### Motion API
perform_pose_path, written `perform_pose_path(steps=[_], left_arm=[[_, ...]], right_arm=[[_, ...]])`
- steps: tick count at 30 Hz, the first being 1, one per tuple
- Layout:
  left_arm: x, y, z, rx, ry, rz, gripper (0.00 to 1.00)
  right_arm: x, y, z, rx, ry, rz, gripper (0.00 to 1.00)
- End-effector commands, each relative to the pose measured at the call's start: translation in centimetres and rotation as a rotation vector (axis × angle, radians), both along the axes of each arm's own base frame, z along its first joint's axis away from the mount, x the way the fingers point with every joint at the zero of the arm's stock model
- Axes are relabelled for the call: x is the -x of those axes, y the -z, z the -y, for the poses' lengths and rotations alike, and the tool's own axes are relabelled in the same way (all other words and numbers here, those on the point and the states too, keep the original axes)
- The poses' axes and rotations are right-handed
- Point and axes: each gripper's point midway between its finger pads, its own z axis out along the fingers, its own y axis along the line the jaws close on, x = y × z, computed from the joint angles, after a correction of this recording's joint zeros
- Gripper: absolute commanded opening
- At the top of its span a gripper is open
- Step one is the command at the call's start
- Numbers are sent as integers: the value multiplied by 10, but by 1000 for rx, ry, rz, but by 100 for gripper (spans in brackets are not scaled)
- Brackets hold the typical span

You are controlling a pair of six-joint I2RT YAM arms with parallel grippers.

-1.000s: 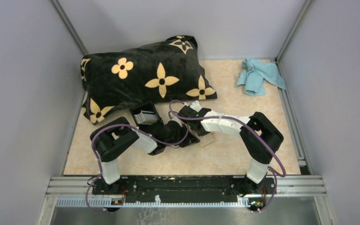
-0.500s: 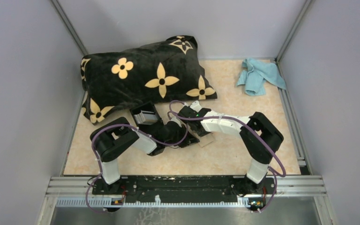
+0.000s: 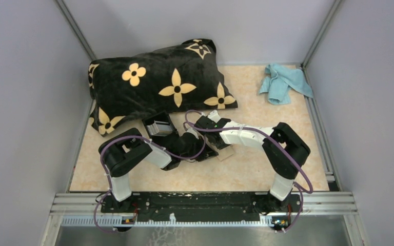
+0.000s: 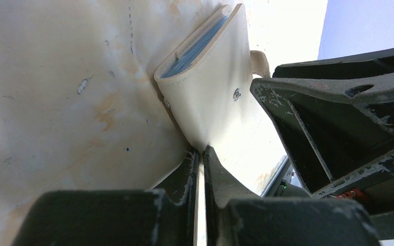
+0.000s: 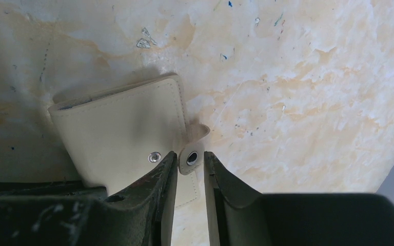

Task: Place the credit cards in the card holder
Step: Close the card holder at the center of the board.

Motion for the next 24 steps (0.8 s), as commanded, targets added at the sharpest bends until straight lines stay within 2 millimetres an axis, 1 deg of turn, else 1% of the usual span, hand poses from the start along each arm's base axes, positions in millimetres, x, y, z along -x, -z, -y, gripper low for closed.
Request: perform_pose_path(steps=[1,8,20,24], left_arm=[[26,81,-63,-315,-27,-138,8],[25,80,-62,-317,-26,-135,8],[24,80,-62,-326,-23,-131,8],[23,79,-61,-326,-22,-129,8]], right_arm=[[-8,-9,-10,-8,-17,42,24],[-10,-14,-12,-15,-24,52,11],[-7,-17,-22,-48,-50,43,12],[-5,-15,-25,-56,-55,33,13]])
